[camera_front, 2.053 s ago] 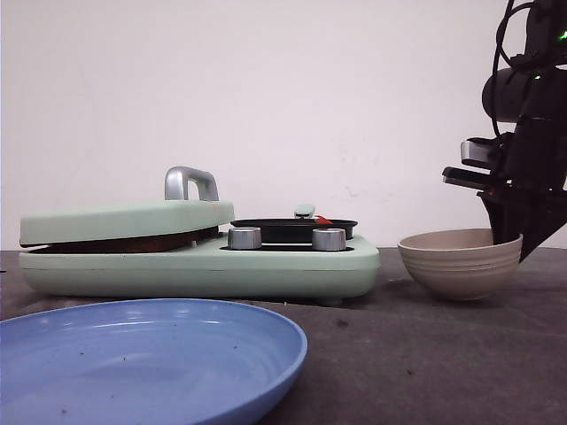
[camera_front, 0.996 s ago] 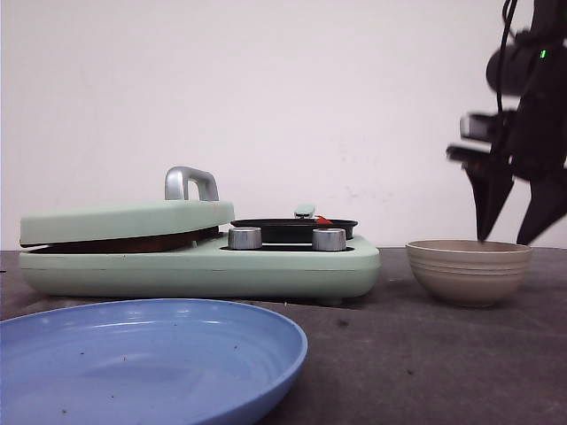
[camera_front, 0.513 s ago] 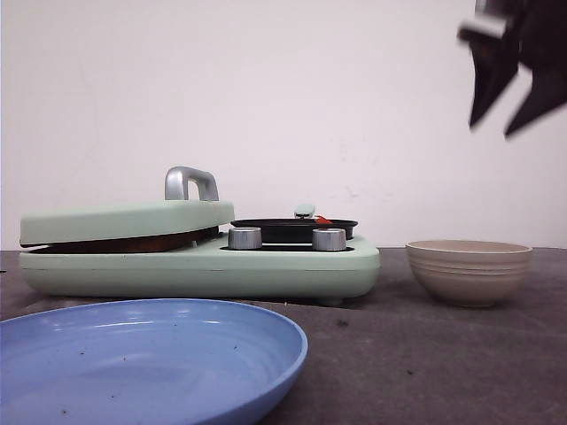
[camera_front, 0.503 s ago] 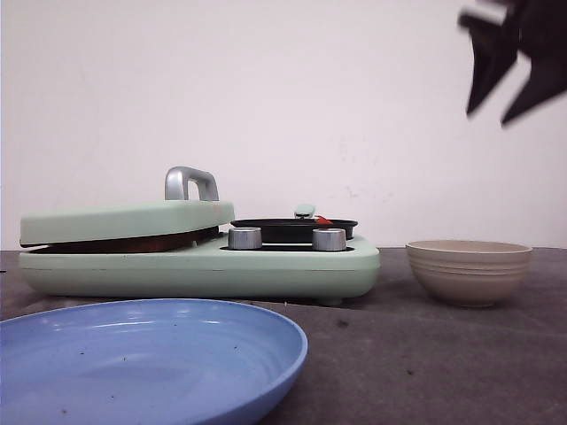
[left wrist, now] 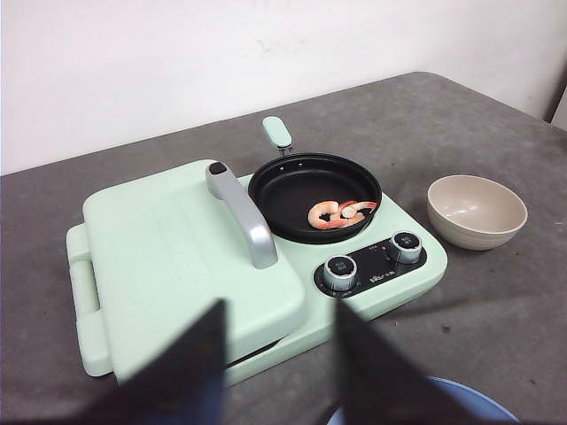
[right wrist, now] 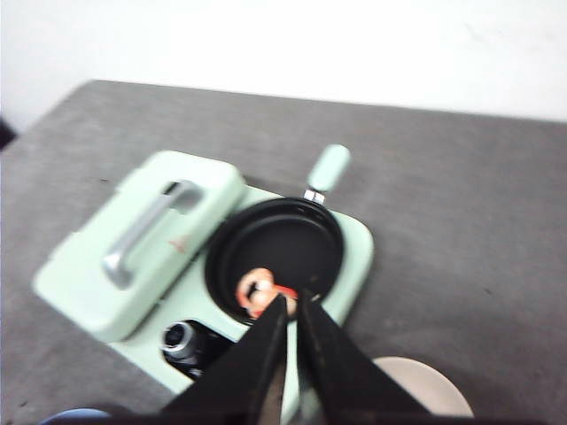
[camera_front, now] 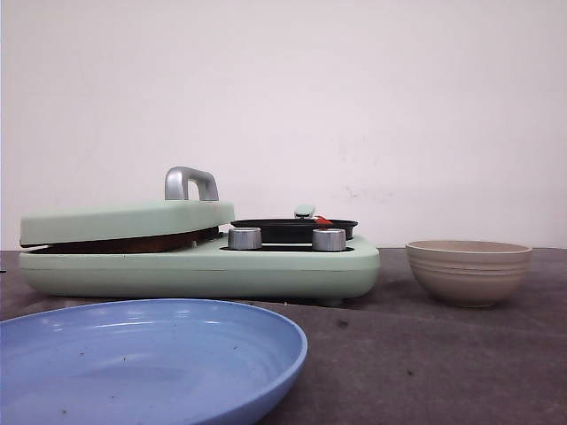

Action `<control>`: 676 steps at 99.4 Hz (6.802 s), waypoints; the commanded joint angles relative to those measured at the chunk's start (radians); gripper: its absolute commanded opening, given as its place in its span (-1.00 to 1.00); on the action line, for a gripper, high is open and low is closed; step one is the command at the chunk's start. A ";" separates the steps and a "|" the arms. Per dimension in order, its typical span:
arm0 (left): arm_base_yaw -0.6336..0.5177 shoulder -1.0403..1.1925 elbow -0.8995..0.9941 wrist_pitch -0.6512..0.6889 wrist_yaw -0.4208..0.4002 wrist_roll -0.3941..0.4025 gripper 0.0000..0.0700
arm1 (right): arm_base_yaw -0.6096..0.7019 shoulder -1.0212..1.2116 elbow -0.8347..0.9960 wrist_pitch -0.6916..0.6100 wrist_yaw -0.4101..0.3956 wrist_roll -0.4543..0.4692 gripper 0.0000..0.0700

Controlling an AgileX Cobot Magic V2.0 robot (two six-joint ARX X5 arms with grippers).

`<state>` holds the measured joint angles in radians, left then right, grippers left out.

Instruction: Make breakfast with bread and shrimp

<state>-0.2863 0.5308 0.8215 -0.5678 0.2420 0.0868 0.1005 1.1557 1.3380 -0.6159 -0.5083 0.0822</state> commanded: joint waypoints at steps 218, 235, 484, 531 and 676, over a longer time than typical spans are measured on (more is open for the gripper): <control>-0.003 -0.356 -0.393 0.197 -0.195 -0.428 -1.00 | 0.428 -0.780 -1.241 0.803 0.306 0.090 -1.00; -0.003 -0.356 -0.393 0.197 -0.194 -0.428 -1.00 | 0.428 -0.780 -1.241 0.803 0.306 0.090 -1.00; 0.240 -0.526 -0.808 0.381 -0.216 -0.208 -1.00 | 0.079 -1.152 -1.329 0.514 0.488 -0.219 -1.00; 0.240 -0.526 -0.807 0.380 -0.216 -0.208 -1.00 | 0.033 -1.152 -1.326 0.427 0.496 -0.135 -1.00; 0.240 -0.526 -0.807 0.380 -0.216 -0.208 -1.00 | 0.034 -1.152 -1.326 0.464 0.486 -0.135 -1.00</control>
<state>-0.0441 0.0055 0.0319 -0.1837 0.0254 -0.1192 0.1345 0.0036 0.0158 -0.1669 -0.0223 -0.0704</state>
